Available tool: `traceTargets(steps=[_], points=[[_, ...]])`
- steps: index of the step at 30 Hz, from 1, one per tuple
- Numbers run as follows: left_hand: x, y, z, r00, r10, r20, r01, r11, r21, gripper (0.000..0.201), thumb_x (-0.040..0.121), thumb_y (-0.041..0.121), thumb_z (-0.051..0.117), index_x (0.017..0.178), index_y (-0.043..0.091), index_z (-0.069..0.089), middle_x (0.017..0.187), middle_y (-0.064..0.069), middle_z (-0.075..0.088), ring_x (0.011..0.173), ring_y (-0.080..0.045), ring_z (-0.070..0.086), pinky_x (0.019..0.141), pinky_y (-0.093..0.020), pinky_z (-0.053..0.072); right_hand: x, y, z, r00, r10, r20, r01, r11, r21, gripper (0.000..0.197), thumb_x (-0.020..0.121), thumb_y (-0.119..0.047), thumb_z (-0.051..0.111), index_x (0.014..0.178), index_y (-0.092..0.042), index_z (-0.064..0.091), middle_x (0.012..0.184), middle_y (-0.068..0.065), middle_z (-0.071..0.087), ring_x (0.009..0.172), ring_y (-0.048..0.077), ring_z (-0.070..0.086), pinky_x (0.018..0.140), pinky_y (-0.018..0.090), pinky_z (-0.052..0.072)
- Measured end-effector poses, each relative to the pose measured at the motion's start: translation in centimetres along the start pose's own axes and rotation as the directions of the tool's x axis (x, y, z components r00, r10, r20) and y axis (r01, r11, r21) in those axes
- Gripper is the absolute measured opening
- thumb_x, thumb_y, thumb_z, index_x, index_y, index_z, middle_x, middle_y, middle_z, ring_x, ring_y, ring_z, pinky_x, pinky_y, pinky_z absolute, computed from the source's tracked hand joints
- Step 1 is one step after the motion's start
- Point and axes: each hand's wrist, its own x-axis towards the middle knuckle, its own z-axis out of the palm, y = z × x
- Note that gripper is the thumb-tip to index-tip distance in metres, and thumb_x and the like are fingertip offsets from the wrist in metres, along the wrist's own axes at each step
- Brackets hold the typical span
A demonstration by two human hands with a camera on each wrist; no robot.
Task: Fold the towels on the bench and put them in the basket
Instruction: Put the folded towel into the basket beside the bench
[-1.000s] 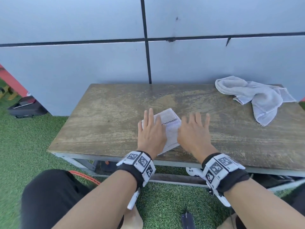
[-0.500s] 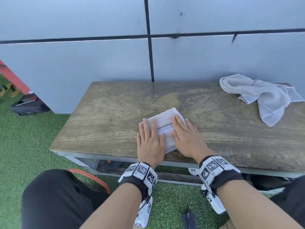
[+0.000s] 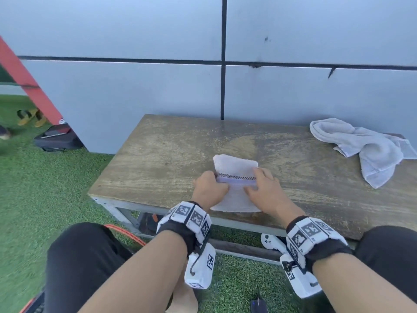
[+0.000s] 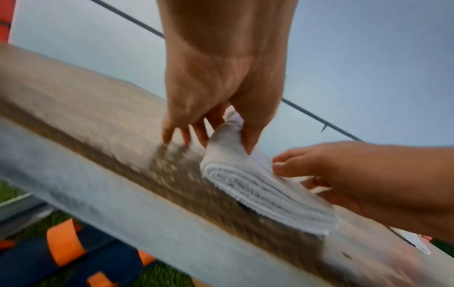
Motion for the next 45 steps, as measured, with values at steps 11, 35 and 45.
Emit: traceTargets(steps=[11, 35, 45], points=[[-7.3, -0.1, -17.0, 0.966, 0.223, -0.129, -0.257, 0.861, -0.440, 0.043, 0.073, 0.018, 0.068, 0.115, 0.018, 0.065, 0.111, -0.008, 0.074, 0.103, -0.025, 0.071, 0.091, -0.046, 0.058, 1.0, -15.8, -1.9, 0.987, -0.049, 0.152, -0.076, 0.693, 0.717, 0.013, 0.086, -0.005, 0.049, 0.087, -0.012, 0.060, 0.072, 0.003, 0.062, 0.063, 0.019, 0.057, 0.056, 0.028, 0.040], [-14.7, -41.0, -18.5, 0.712, -0.648, -0.272, 0.295, 0.626, -0.722, 0.037, 0.088, 0.027, 0.075, 0.108, 0.019, 0.045, 0.104, -0.009, 0.066, 0.093, -0.025, 0.069, 0.075, -0.047, 0.062, 5.0, -30.9, 30.9, 0.582, -0.535, 0.613, 0.502, 0.829, 0.247, 0.066, 0.081, -0.035, 0.079, 0.133, -0.032, 0.037, 0.109, -0.004, 0.067, 0.095, 0.011, 0.067, 0.090, 0.037, 0.054], [-9.1, -47.3, -10.4, 0.638, -0.761, -0.117, 0.572, 0.571, -0.589, 0.011, 0.093, 0.005, 0.057, 0.101, 0.008, 0.064, 0.074, 0.000, 0.052, 0.052, -0.011, 0.043, 0.043, -0.018, 0.037, 5.3, -26.7, 40.1, 0.487, -0.499, 0.717, 0.768, 0.635, -0.079, 0.046, 0.096, -0.014, 0.059, 0.130, -0.030, 0.033, 0.108, 0.000, 0.046, 0.084, 0.020, 0.060, 0.071, 0.035, 0.049]])
